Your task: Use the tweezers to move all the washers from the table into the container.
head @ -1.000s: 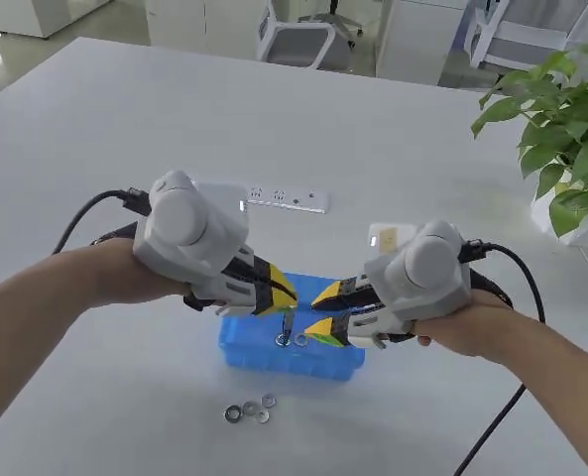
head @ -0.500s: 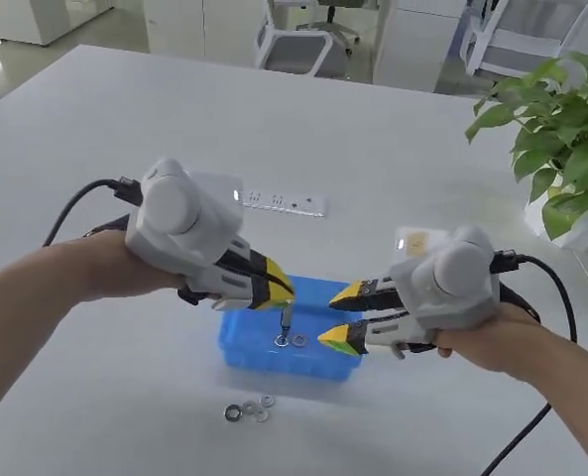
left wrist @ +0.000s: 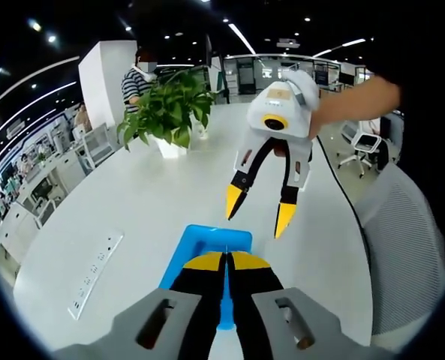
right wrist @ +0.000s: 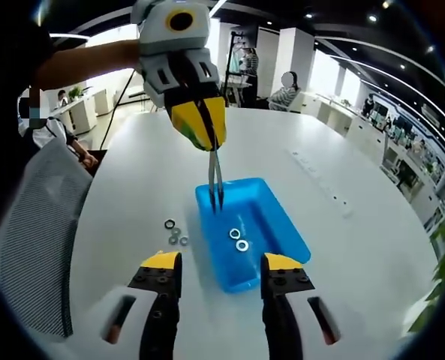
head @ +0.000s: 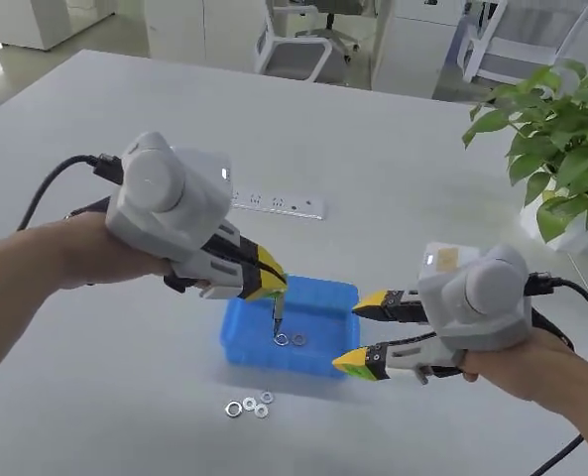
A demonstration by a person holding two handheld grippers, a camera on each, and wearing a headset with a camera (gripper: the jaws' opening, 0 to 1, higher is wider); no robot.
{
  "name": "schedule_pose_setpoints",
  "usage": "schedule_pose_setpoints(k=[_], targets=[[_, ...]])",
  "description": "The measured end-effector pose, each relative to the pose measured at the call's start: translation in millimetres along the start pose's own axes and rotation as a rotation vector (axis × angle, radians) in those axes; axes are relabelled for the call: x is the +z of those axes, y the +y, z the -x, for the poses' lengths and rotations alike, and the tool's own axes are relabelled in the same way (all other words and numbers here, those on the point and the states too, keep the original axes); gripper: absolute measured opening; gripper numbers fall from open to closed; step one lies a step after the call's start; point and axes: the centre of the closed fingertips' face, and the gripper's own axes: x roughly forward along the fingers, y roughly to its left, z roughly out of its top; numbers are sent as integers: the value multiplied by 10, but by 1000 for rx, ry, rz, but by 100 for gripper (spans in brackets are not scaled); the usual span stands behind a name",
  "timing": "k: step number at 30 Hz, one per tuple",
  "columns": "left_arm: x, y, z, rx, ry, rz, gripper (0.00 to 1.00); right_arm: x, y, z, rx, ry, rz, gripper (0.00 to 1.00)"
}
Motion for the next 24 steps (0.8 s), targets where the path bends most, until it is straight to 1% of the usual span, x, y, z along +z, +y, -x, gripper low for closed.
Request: schedule_pose_setpoints(k=[4,10,12,15,17,20,22,24], targets=[[6,-69,42,-12,12,-1,5,-34,72,33,3,5,-8,48],[-56,-203,76,-37,35,-13,5,-102,174,69,10,0,-33,55],[-69,-227,83,-41,35,-12,5,-117,205,73,12,-4,-38,59],[-91,-276,83,-47,34,-10,5,-145,264,76,22,-4,-44,62],[-103,-321,80,-56,34,-11,5,-143,297,77,25,-17,-47,66],[-124,-369,79,-61,32,-11,5,-163,342,74,26,-18,-46,67],[-128,-376,80,-56,23,-11,5,-167,369,69,30,-20,-46,68],[-152,-396,74,-58,23,-10,5,-178,398,60,35,-25,-44,69]])
